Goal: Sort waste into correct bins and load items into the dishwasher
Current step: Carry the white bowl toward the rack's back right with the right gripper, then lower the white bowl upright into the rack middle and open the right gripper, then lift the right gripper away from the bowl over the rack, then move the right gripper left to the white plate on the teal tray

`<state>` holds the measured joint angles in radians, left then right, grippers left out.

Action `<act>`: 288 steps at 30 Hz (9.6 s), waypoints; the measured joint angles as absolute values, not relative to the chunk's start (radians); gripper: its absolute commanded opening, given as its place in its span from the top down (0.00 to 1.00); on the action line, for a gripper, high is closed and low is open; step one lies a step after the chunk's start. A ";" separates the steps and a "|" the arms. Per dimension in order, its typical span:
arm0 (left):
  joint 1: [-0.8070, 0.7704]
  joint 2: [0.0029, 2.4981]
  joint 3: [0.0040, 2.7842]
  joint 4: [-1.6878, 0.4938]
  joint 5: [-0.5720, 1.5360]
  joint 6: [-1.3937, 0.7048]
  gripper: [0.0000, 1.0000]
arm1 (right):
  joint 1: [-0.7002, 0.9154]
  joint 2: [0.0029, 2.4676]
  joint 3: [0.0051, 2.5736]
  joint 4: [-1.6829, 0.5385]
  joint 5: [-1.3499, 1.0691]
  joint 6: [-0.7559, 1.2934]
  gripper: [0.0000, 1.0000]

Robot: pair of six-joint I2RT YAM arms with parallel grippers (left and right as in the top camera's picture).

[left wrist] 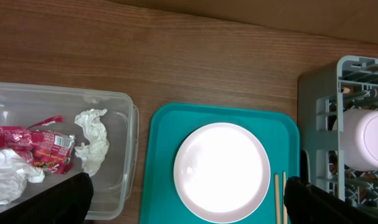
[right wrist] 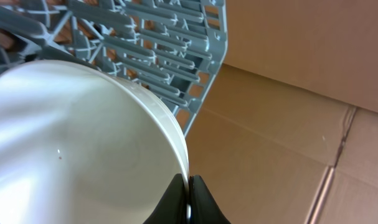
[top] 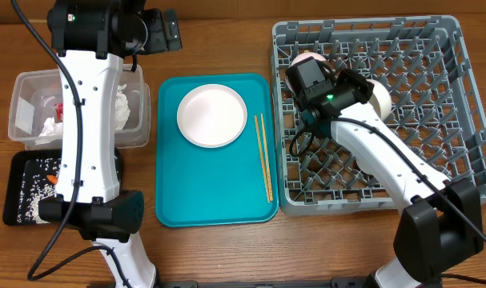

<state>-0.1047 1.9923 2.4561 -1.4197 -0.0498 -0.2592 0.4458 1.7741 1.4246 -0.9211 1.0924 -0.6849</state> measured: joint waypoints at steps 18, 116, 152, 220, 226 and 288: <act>-0.105 1.992 2.456 -1.420 -0.050 -0.259 0.00 | 0.391 1.774 1.424 -0.857 1.070 -0.770 0.96; -0.105 1.992 2.456 -1.420 -0.050 -0.259 0.00 | 0.459 1.795 1.282 -0.649 1.217 -1.243 0.96; -0.105 1.992 2.456 -1.420 -0.050 -0.260 0.00 | 0.500 1.795 1.274 -0.596 1.234 -1.236 0.96; -0.105 1.992 2.456 -1.420 -0.050 -0.259 0.00 | 0.515 1.345 1.269 -0.724 0.676 0.023 0.96; -0.105 1.992 2.456 -1.420 -0.050 -0.260 0.00 | 0.212 1.266 1.271 -0.768 0.274 0.125 0.96; -0.105 1.992 2.456 -1.420 -0.050 -0.260 0.00 | 0.464 1.579 1.428 -0.749 -0.433 0.214 0.60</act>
